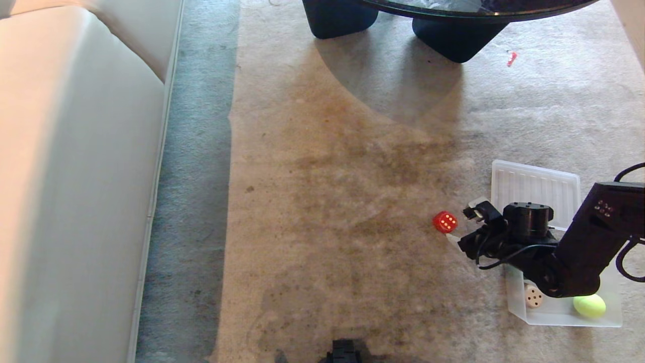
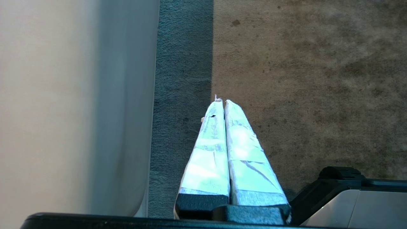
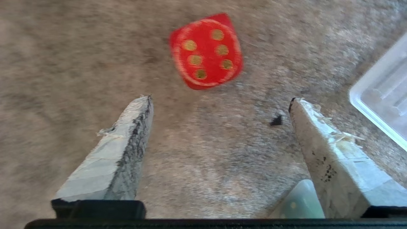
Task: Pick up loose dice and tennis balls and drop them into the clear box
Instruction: Pick up toys out of the box
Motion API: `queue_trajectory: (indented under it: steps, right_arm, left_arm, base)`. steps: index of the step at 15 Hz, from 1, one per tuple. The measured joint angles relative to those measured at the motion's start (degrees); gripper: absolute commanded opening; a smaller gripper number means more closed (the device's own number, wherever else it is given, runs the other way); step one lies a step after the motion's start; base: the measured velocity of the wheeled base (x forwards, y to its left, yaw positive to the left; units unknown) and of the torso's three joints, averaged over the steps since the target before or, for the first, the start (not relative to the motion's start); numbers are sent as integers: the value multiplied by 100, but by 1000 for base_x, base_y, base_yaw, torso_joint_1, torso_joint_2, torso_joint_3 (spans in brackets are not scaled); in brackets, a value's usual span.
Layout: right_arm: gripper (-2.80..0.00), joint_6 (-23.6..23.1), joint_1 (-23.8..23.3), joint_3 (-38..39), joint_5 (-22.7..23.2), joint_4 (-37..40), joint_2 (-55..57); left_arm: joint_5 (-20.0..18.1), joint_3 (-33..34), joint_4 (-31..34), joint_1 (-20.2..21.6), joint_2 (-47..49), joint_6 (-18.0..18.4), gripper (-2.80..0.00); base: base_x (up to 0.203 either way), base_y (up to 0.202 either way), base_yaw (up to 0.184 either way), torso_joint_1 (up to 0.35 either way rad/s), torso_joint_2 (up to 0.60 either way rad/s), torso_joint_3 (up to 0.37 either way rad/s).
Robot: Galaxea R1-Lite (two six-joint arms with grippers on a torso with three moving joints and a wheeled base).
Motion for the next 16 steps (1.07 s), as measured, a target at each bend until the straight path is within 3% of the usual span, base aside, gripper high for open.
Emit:
queue_trajectory:
  steps: [16]
  right_arm:
    - [0, -155, 243, -1209, -49, -783, 1305]
  left_arm:
    - [-2, 0, -2, 0, 0, 2, -280]
  base:
    - [0, 0, 0, 0, 0, 0]
